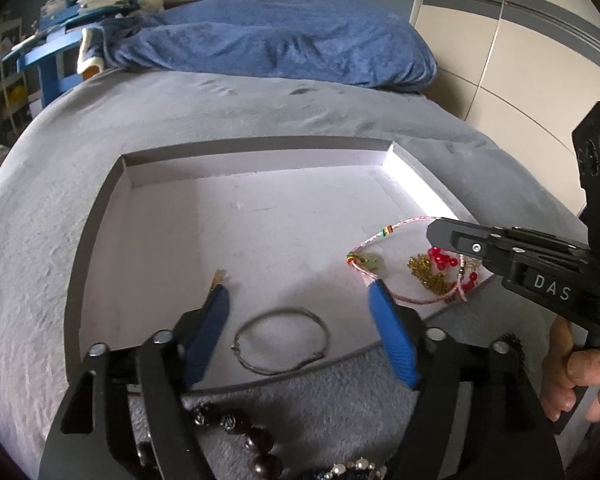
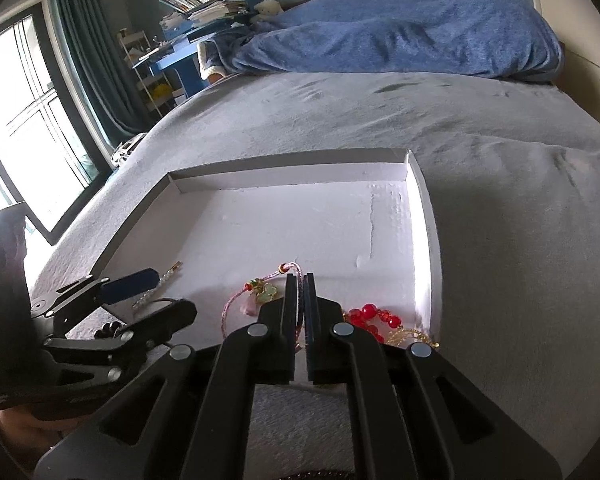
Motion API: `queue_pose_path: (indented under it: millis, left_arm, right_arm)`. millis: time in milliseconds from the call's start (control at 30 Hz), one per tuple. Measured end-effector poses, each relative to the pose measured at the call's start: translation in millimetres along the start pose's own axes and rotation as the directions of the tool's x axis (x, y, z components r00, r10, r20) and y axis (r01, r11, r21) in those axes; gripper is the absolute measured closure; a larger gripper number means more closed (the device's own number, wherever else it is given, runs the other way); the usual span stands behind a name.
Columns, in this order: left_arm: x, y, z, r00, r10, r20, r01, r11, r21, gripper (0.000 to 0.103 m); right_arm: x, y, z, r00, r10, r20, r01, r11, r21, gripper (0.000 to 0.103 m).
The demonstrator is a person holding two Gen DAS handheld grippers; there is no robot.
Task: Organize jewelry
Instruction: 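Withdraw both open tools from the box toward the remaining jewelry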
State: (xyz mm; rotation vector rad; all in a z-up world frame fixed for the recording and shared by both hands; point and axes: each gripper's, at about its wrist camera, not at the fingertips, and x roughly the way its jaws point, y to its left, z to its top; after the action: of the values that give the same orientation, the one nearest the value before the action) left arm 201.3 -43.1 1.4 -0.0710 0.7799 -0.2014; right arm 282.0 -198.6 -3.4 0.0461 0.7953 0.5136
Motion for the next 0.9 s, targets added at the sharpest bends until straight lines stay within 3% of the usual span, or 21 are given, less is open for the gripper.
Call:
queue_pose_path:
  millis: [133,333,600,900]
  left_arm:
    - [-10,-6,-4,1.0,0.004,0.022,-0.004,1.0,0.024,0.021]
    - [-31,-9,-12,0.998,0.005,0.063,-0.008,0.999,0.047,0.013]
    - [-67,-10,-32,0.995,0.004,0.097,-0.009,0.998,0.056,0.01]
    - [-92,3,-74,0.995,0.044,0.087,-0.048,0.998,0.049,0.01]
  right_arm:
    - [-11,2,-7,1.0,0.007,0.029,-0.007,1.0,-0.016,0.068]
    - [-46,-2,-22,0.996,0.024,0.089,-0.023,1.0,-0.012,0.048]
    - [-88,-8,-56,0.993,0.017,0.117,-0.015,1.0,-0.021,0.033]
    - [-102,-19,-96,0.997,-0.005,0.078,0.003,1.0,0.024,0.029]
